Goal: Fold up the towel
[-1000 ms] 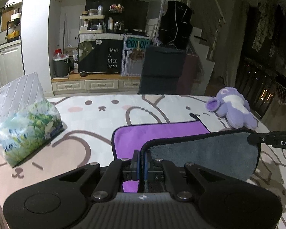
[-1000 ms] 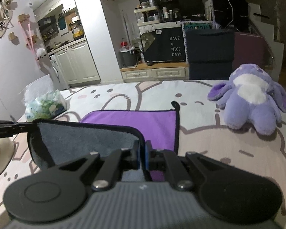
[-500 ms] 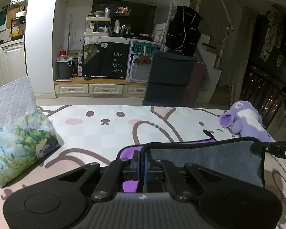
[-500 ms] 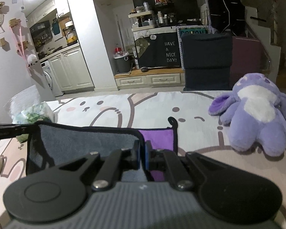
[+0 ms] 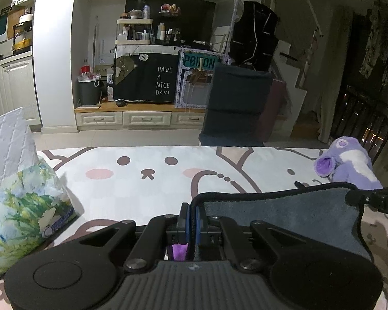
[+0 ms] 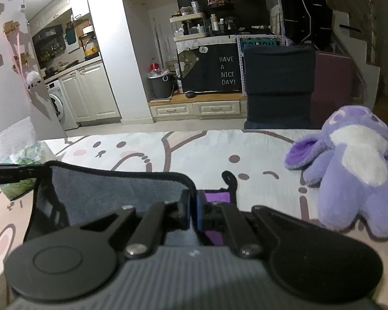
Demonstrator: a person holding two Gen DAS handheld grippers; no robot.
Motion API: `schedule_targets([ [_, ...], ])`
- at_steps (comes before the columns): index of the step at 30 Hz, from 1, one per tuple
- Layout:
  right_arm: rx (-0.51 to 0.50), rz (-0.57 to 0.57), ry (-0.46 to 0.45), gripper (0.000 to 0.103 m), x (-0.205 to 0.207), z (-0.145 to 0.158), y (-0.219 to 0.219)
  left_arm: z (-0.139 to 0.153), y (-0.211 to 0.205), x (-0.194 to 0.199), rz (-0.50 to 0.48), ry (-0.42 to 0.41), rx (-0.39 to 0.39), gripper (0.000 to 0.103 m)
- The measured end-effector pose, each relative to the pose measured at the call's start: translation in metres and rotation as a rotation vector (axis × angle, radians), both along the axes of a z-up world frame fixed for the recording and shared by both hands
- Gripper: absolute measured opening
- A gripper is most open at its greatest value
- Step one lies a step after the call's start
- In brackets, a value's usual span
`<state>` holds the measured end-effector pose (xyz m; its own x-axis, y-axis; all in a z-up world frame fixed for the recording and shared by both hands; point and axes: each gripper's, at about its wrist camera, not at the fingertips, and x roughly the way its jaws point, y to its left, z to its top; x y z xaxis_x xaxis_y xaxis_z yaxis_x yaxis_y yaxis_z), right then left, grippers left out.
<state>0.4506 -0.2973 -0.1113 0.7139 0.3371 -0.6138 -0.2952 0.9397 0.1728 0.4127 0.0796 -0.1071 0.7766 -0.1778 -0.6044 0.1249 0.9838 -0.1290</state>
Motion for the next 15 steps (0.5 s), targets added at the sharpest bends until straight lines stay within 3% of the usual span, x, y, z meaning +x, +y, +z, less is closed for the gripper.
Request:
schedule_targets([
  [15,-0.068,0.007,0.049,0.006,0.031,-0.014,0.015,-0.016,-0.006,0.033,-0.008,0.037,0.034,0.005],
])
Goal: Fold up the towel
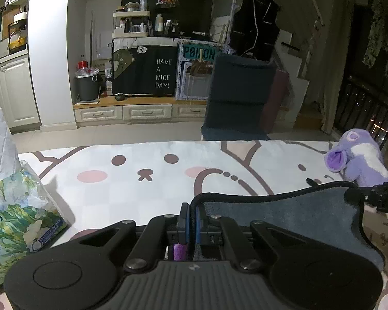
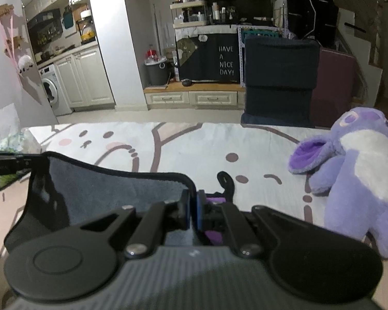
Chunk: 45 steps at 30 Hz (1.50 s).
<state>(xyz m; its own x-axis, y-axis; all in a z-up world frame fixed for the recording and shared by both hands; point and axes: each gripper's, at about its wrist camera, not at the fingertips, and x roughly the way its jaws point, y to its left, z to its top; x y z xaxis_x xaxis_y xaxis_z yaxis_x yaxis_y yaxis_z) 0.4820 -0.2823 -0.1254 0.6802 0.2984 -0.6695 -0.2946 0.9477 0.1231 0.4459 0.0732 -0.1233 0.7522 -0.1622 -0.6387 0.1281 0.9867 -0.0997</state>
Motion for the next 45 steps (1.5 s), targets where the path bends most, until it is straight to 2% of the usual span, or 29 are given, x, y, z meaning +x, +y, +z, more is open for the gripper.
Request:
schedule_targets([
  [8,-0.03,-0.003,0.028,0.006,0.011,-0.004,0.0,-0.009,0.002,0.011,0.013,0.022,-0.006,0.005],
  [17,-0.091,-0.017,0.061,0.006,0.025,-0.016,0.008,-0.023,-0.003,0.024,0.016,0.075,0.032,0.005],
  [21,-0.115,-0.024,0.075,0.007,0.031,-0.026,0.009,-0.028,0.002,0.026,0.027,0.091,0.007,0.005],
  [24,-0.083,-0.02,0.106,0.01,0.035,-0.032,0.006,-0.029,0.002,0.026,0.023,0.099,0.02,0.009],
  [26,-0.078,-0.013,0.11,0.023,0.035,-0.034,0.005,-0.03,0.001,0.026,0.03,0.113,0.029,0.018],
  [28,-0.077,-0.009,0.096,0.053,0.032,-0.034,0.005,-0.031,0.002,0.026,0.045,0.127,0.034,0.046],
  [29,-0.075,-0.015,0.096,0.057,0.031,-0.033,0.005,-0.031,0.003,0.024,0.048,0.13,0.031,0.05],
  [31,-0.063,-0.017,0.096,0.064,0.03,-0.032,0.004,-0.029,0.003,0.022,0.056,0.134,0.033,0.066],
  [32,-0.058,-0.017,0.098,0.067,0.029,-0.031,0.004,-0.028,0.003,0.022,0.061,0.14,0.034,0.069],
  [34,-0.049,-0.019,0.096,0.079,0.028,-0.028,0.004,-0.025,0.003,0.021,0.065,0.144,0.034,0.082],
  [37,-0.043,-0.029,0.083,0.093,0.023,-0.021,0.004,-0.019,-0.001,0.017,0.075,0.141,0.044,0.091],
  [41,-0.048,-0.041,0.08,0.097,0.016,-0.013,0.005,-0.01,-0.008,0.011,0.07,0.134,0.053,0.098],
  [43,-0.057,-0.051,0.067,0.103,0.012,-0.008,0.005,-0.005,-0.012,0.008,0.071,0.131,0.059,0.103],
  [45,-0.051,-0.057,0.06,0.103,0.008,-0.003,0.005,-0.001,-0.015,0.005,0.073,0.129,0.064,0.103],
])
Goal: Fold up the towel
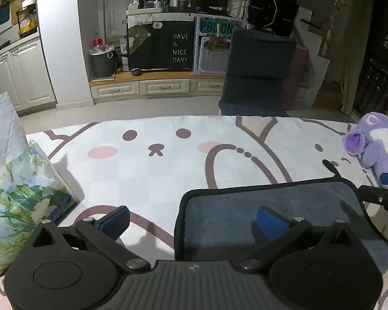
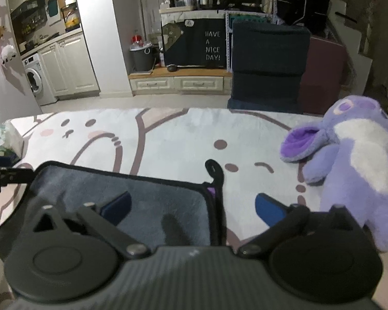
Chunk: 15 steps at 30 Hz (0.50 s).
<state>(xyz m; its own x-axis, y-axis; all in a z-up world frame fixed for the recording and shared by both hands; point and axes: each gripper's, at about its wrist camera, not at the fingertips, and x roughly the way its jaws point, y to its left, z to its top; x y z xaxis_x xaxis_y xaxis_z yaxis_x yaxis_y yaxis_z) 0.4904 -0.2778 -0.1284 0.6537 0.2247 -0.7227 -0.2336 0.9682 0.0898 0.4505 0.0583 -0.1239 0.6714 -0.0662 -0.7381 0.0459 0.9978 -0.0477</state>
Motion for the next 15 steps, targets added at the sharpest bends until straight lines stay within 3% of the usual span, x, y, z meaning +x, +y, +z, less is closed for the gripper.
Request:
schedule_targets([
  [15,0.026,-0.024,-0.003,0.103,-0.028,0.035,-0.001,0.03,-0.013,-0.027,0.025,0.005,0.014,0.103],
])
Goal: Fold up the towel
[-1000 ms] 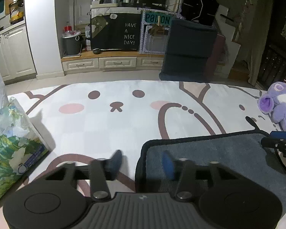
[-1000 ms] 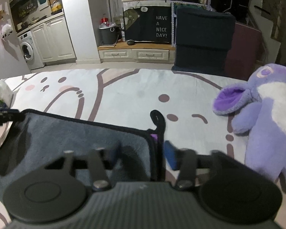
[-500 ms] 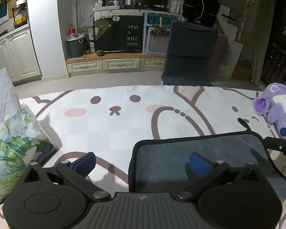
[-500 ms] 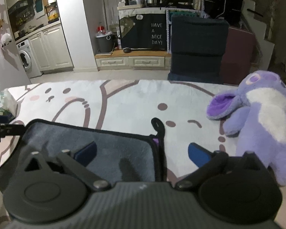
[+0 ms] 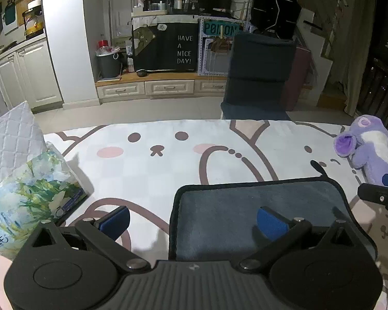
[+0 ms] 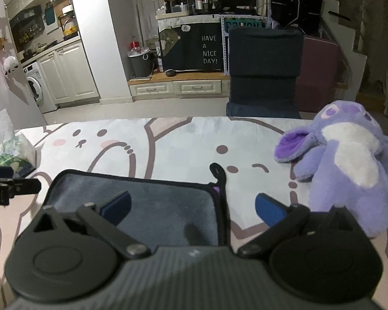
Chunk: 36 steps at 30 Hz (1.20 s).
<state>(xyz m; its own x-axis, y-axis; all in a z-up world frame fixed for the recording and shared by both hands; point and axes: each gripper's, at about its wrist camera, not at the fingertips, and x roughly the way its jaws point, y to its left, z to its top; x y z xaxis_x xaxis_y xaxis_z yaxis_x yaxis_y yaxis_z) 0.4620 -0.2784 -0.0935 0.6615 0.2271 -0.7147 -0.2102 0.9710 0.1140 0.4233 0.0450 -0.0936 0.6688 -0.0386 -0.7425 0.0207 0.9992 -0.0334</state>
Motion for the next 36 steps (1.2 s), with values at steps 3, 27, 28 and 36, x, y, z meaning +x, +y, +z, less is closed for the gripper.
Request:
schedule_targets([
  [3,0.007,-0.012,0.005,0.103,-0.007,0.007,-0.002,0.005,-0.003,-0.008,0.003,-0.001,-0.002,0.103],
  [27,0.013,-0.014,-0.05,0.103,-0.089,0.055,-0.015,0.053,-0.019,-0.084,-0.013,-0.064,-0.036,0.103],
  [28,0.015,-0.011,-0.053,0.103,-0.093,0.057,-0.016,0.055,-0.02,-0.088,-0.017,-0.068,-0.038,0.103],
  [36,0.025,0.005,-0.083,0.103,-0.124,0.071,-0.02,0.068,-0.023,-0.115,-0.034,-0.088,-0.048,0.103],
])
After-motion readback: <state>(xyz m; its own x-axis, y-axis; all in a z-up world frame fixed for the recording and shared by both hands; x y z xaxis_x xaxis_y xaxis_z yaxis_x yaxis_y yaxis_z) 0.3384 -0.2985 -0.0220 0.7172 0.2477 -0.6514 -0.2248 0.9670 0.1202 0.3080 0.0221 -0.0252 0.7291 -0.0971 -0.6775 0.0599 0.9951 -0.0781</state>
